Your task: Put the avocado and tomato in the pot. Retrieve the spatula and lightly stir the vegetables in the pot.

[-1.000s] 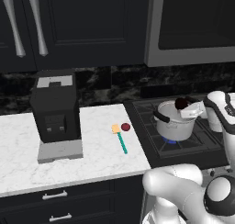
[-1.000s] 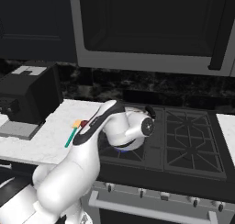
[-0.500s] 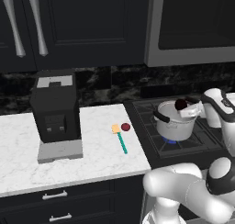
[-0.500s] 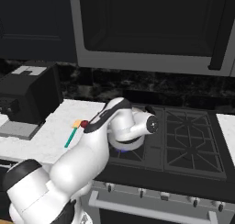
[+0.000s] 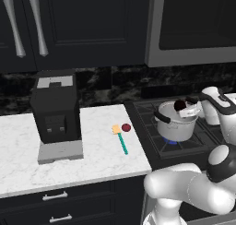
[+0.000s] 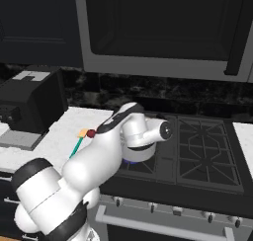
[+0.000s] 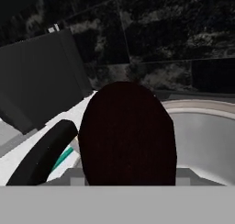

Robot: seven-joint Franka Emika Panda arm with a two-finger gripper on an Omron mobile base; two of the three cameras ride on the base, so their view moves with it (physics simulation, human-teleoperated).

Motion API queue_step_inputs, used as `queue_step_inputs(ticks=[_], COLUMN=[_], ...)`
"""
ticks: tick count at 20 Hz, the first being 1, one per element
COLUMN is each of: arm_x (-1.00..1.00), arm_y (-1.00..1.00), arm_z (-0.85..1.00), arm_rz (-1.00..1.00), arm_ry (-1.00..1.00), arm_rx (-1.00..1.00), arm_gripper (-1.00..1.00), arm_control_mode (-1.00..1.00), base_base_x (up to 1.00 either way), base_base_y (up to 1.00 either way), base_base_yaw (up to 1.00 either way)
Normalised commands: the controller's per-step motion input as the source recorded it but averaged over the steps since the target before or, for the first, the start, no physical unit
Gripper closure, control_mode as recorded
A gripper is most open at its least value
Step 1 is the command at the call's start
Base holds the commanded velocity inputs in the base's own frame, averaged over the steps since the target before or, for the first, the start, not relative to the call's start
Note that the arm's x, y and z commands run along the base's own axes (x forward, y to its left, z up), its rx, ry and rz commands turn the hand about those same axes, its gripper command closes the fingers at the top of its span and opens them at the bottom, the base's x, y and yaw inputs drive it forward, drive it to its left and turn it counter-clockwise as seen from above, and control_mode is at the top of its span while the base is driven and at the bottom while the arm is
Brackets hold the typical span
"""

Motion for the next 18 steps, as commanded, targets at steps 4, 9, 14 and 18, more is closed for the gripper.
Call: queue_step_inputs(ticks=[4,9,14,18], arm_x=[0.17,0.14,0.10,0.21], arm_y=[0.00,0.00,0.00,-0.03], arm_z=[-0.28,-0.24,-0.19,-0.15], arm_rz=[0.00,0.00,0.00,0.00], arm_ry=[0.02,0.02,0.03,0.09], arm_rx=[-0.04,-0.03,0.00,0.00], arm_gripper=[1.00,1.00,1.00,1.00], arm_control_mode=[-1.00,-1.00,-1.00,-1.00], base_base_x=[0.00,0.00,0.00,0.00], base_base_y=[0.00,0.00,0.00,0.00], base_base_yaw=[0.00,0.00,0.00,0.00])
